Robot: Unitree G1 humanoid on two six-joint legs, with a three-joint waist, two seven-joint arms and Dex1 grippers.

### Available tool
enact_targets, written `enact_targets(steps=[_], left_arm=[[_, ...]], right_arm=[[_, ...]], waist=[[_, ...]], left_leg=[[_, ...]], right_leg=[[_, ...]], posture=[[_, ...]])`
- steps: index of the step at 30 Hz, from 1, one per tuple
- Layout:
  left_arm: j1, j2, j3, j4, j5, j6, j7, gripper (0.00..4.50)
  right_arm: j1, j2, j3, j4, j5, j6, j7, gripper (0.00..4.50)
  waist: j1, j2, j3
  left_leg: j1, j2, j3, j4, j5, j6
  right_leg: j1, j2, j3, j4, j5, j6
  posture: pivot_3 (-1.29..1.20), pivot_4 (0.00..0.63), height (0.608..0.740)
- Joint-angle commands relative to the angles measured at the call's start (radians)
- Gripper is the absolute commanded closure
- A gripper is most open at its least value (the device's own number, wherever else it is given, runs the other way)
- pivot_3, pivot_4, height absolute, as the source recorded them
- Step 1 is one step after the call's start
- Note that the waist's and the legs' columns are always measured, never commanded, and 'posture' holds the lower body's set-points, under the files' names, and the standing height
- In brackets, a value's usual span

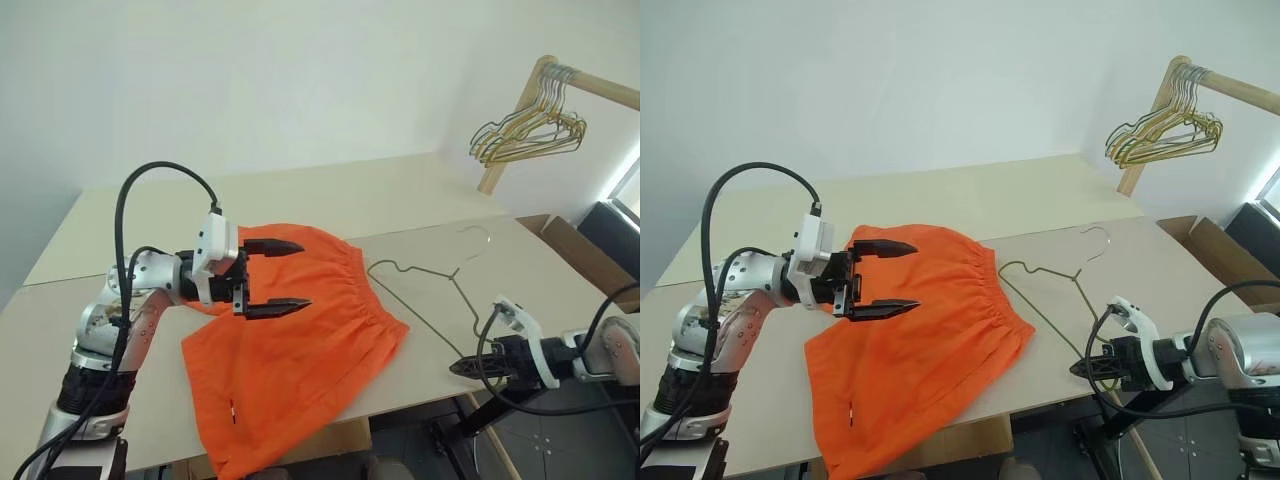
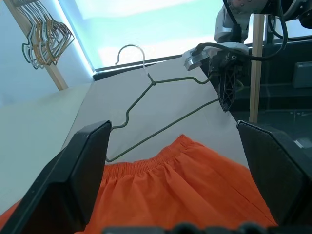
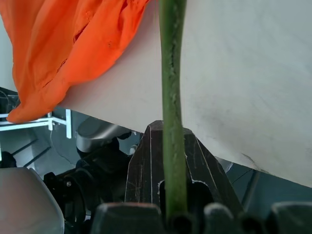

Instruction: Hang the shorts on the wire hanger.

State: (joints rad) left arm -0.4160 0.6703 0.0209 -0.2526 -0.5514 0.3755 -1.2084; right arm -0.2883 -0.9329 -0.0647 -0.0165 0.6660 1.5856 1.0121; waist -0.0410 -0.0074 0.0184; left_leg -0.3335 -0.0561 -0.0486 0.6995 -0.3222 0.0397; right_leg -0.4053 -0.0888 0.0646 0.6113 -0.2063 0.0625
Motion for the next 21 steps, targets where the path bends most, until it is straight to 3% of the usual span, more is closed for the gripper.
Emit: enact_targets(steps=[1,21], left_arm=[[0.005,0.02,0.029,-0.035,-0.024,0.0,0.001,0.03],[0.103,0.075,0.067,-0.096,-0.04,-0.013,-0.003,0.03]], right_arm=[[-0.031,-0.012,0.005,0.015,0.031,-0.026,0.015,4.5],[-0.035,-0.109,0.131,0.045,0.1,-0.091,0.135,4.5]], waist=[[0.001,0.0,0.0],[0.035,-0.003,0.002]], left_leg=[[0.0,0.0,0.0,0.0,0.0,0.0],[0.0,0.0,-0.001,-0.001,0.0,0.0]], right_leg=[[0.0,0.0,0.0,0.0,0.0,0.0],[0.0,0.0,-0.001,-0.001,0.0,0.0]], posture=[[-0.04,0.015,0.74],[0.02,0.016,0.74]])
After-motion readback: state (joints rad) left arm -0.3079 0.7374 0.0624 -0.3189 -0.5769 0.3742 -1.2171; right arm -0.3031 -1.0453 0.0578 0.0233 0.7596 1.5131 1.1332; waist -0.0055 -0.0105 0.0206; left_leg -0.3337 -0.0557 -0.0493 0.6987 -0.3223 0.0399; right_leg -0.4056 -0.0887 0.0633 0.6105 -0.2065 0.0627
